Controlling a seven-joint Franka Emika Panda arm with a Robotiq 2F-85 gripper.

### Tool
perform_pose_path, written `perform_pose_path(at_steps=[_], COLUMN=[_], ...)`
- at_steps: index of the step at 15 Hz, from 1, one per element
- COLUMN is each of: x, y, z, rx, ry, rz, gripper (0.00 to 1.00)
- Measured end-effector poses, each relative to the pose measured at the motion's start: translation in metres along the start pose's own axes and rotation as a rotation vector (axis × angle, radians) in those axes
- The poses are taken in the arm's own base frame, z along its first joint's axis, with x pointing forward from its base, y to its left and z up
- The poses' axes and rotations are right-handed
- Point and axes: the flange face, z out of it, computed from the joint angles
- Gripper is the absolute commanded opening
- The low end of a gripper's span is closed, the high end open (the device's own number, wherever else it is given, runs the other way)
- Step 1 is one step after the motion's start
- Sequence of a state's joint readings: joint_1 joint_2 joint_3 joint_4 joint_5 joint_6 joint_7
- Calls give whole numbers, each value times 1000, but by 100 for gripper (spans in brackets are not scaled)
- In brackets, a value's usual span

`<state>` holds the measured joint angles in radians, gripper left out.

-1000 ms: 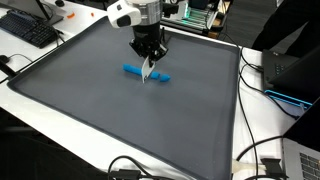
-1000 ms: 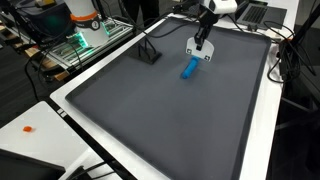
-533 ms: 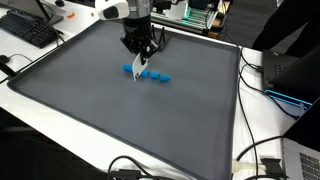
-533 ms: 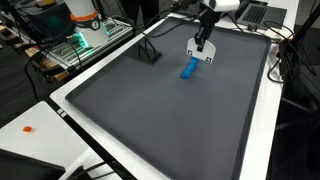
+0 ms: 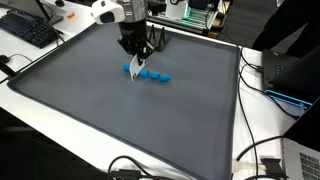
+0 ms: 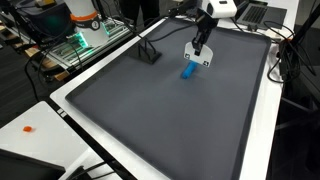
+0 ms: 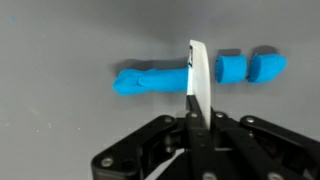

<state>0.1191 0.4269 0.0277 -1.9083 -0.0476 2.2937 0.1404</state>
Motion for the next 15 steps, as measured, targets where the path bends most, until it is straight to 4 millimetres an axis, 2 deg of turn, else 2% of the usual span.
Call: perform_pose_path(at_steps=[4,15], x=[-1,-4], y=[3,5], z=[12,22], rx=[-4,-4], ry=[-19,-36], rz=[-13,-39], gripper=[1,1])
